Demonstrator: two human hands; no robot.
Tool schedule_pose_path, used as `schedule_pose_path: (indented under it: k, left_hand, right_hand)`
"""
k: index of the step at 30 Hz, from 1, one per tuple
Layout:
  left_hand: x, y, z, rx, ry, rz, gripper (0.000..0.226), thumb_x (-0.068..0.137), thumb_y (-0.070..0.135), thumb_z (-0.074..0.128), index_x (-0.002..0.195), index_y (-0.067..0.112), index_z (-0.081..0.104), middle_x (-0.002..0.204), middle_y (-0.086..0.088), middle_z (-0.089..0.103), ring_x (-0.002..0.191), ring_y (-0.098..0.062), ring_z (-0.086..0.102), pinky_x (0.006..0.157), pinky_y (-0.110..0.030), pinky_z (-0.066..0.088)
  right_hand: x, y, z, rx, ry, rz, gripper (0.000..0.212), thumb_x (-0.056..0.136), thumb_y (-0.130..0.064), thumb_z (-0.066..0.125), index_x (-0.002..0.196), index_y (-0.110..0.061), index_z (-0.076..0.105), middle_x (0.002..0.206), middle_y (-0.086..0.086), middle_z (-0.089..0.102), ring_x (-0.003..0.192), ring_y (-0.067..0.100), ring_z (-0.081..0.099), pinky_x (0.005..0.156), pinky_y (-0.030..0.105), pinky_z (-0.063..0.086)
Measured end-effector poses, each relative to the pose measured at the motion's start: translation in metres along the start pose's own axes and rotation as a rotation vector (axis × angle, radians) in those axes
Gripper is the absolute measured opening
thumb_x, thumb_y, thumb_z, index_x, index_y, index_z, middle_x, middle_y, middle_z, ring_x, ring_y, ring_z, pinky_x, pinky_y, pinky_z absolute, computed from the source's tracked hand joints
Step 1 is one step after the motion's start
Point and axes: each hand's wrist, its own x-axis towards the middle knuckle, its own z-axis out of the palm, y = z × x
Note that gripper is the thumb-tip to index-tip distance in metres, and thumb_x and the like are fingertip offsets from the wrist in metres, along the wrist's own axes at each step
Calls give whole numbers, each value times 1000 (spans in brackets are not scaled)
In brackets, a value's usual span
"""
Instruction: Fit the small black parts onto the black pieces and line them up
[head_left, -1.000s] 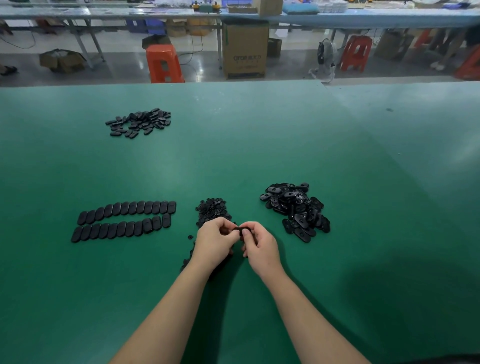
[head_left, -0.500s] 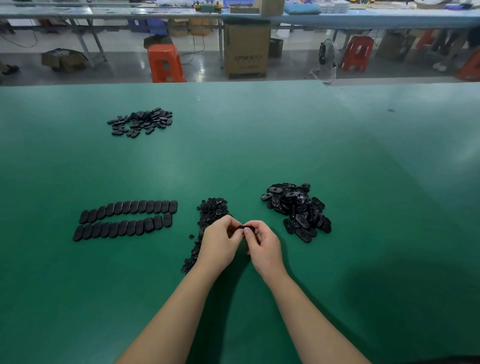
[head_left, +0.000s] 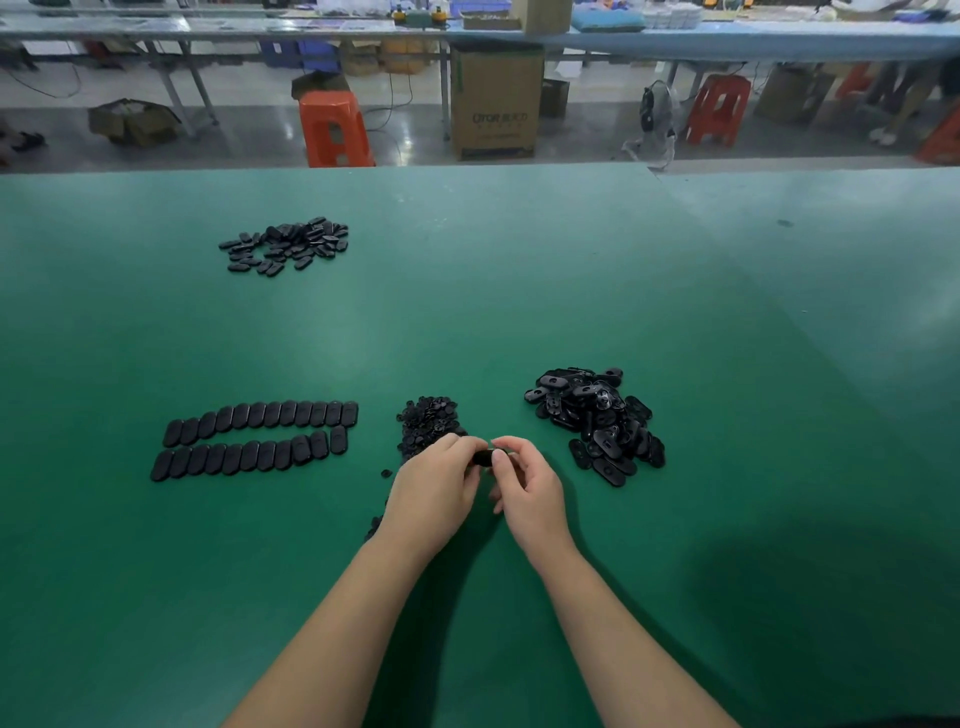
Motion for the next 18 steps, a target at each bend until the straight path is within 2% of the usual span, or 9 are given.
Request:
schedule_pose_path:
  k: [2,6,10,14,18]
  left_hand:
    - [-1,-5,-5,34,66,-55,21,92,23,62,112,25,67,101,8,66,87,-18,64,69,-33,49]
    - [0,-35,-21,-18,228,-402,20,89,27,66,108,23,68,88,7,67,75,-17,62,62,-30,43]
    - [-4,-74,-32,32,262,-606,22,90,30,65,109,19,69,73,11,61,64,-13,57,54,-28,42]
    - [-7,-90,-32,82,188,-696,23,91,38,66,104,19,68,78,7,64,71,-18,60,60,-31,52]
    - [-7,-87,-28,125,167,-674,27,90,44,68,106,22,66,81,7,62,63,-11,55,49,-25,40]
  right_hand:
    - [-1,-2,1,28,15,6,16,102,-19,57,104,-33,63,78,0,68,55,10,57,54,29,52]
    - [-3,-2,0,16,2,15,13,102,-22,56,103,-31,65,76,-3,68,56,5,57,54,23,51]
    - [-4,-4,-1,-35,-19,14,16,102,-23,54,98,-32,66,76,-3,68,57,4,58,55,28,54]
    - [-5,-4,-1,-69,-26,17,17,103,-23,54,95,-30,66,79,-2,68,57,3,57,58,36,55]
    - [-5,-4,-1,-86,-23,7,17,103,-23,54,93,-28,66,80,2,67,56,3,56,57,35,54]
